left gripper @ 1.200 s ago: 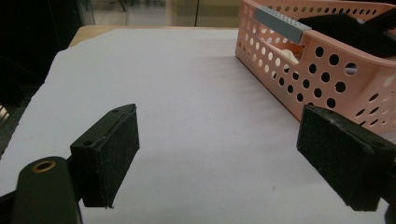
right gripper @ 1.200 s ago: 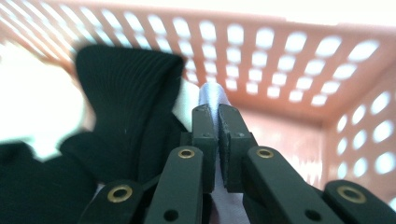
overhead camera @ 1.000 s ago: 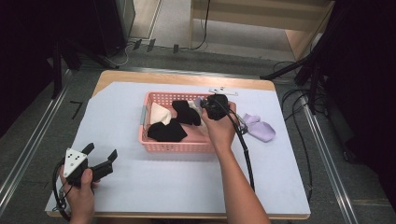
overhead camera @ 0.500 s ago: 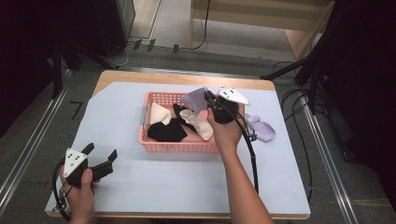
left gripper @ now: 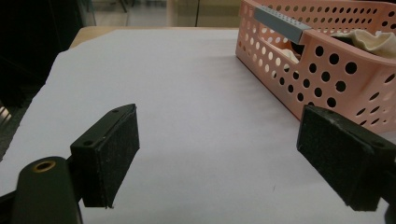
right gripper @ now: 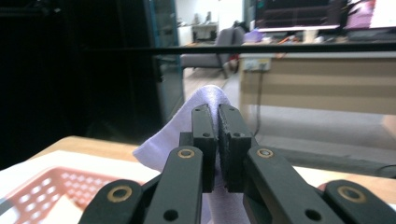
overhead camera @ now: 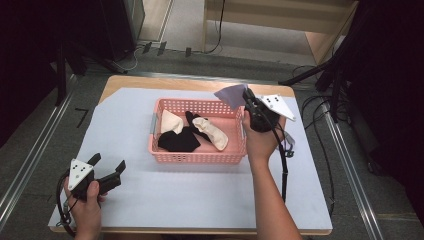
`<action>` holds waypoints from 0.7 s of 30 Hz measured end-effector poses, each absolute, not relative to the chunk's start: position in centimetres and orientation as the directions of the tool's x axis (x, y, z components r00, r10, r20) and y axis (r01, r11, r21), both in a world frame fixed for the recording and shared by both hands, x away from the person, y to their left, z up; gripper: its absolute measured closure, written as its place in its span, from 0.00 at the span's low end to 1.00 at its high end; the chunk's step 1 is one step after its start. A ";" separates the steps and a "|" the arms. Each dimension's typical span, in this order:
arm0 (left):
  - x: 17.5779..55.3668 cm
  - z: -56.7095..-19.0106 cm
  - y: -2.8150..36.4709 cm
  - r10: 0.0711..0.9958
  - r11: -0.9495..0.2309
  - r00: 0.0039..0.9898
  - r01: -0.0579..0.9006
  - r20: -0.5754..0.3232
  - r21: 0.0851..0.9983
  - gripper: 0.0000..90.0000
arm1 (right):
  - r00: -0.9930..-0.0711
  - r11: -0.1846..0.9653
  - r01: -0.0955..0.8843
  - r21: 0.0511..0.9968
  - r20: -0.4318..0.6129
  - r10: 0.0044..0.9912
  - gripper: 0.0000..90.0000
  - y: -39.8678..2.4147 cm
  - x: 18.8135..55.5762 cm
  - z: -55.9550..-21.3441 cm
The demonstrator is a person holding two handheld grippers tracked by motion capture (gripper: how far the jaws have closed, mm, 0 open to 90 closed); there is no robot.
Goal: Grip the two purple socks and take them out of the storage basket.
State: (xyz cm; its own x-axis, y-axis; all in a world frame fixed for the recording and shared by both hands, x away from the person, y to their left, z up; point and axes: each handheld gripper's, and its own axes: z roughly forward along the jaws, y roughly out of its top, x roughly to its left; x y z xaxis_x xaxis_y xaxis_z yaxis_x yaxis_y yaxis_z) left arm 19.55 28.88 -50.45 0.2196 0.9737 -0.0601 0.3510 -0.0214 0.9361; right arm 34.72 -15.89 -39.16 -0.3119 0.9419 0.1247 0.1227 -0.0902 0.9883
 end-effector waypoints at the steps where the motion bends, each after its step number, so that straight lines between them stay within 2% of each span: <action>1: 19.5 -50.4 28.9 0.974 -0.022 0.220 0.352 -0.059 0.936 0.16 | -0.298 -0.091 0.116 0.989 0.122 0.947 0.96 -16.3 34.7 -39.1; 10: 19.5 -50.4 28.9 0.974 -0.023 0.220 0.351 -0.058 0.936 0.16 | -0.160 -0.108 0.106 0.988 0.125 0.979 0.96 -20.5 34.1 -39.8; 21: 19.5 -50.4 28.8 0.974 -0.024 0.220 0.350 -0.057 0.936 0.16 | -0.062 -0.108 0.183 0.977 0.121 0.991 0.96 -23.5 33.3 -42.9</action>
